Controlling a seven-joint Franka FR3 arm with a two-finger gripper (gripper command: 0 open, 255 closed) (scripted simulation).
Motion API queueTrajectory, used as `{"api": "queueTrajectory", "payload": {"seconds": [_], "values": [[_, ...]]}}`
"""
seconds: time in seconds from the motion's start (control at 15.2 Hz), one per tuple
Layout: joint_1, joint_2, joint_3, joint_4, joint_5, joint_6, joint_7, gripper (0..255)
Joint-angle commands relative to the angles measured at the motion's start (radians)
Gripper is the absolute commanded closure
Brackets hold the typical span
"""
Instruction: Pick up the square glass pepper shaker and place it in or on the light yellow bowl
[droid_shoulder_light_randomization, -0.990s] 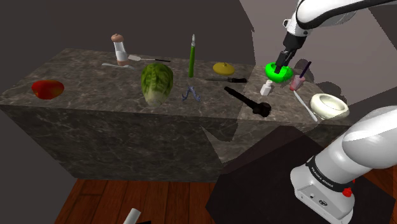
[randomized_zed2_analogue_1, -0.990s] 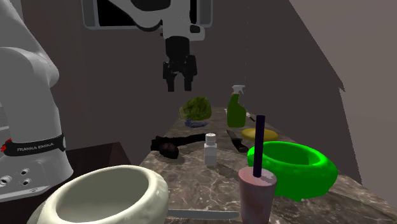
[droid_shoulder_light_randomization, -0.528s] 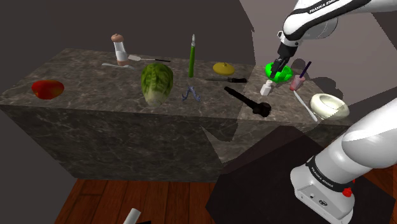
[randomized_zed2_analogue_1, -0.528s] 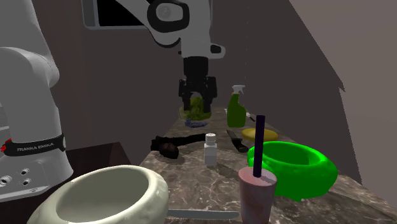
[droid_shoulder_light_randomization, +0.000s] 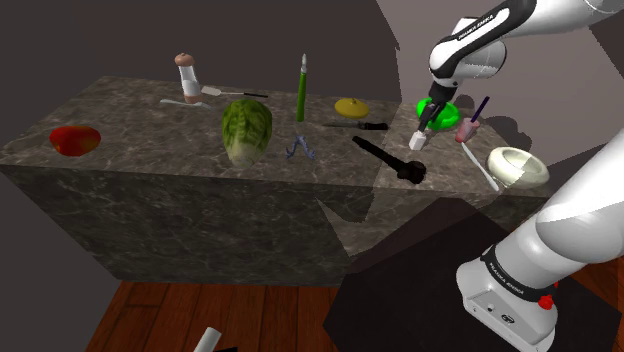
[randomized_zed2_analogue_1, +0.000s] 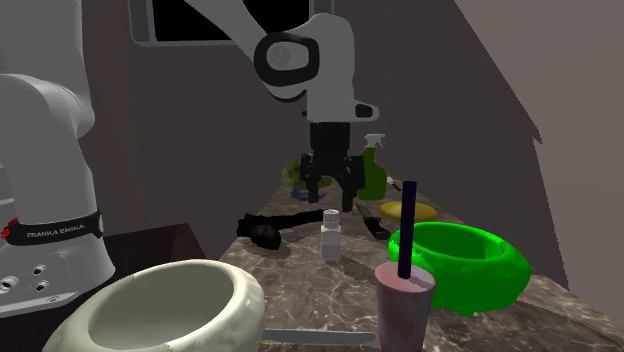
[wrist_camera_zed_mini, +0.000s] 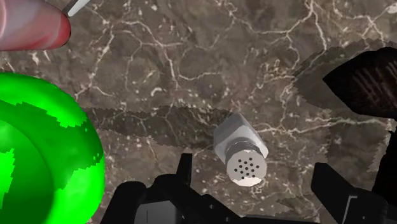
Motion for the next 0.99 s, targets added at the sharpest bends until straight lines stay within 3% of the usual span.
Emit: {"api": "queueTrajectory", "payload": {"seconds": [0.0, 0.66, 0.73, 0.92], "values": [[-0.003, 0.024, 0.002, -0.004, 0.014, 0.026, -0.011, 0], [-0.006, 0.051, 0.005, -0.011, 0.031, 0.059, -0.023, 0], [-0.006, 0.051, 0.005, -0.011, 0.031, 0.059, -0.023, 255], [-0.006, 0.051, 0.005, -0.011, 0.031, 0.059, -0.023, 255]]}}
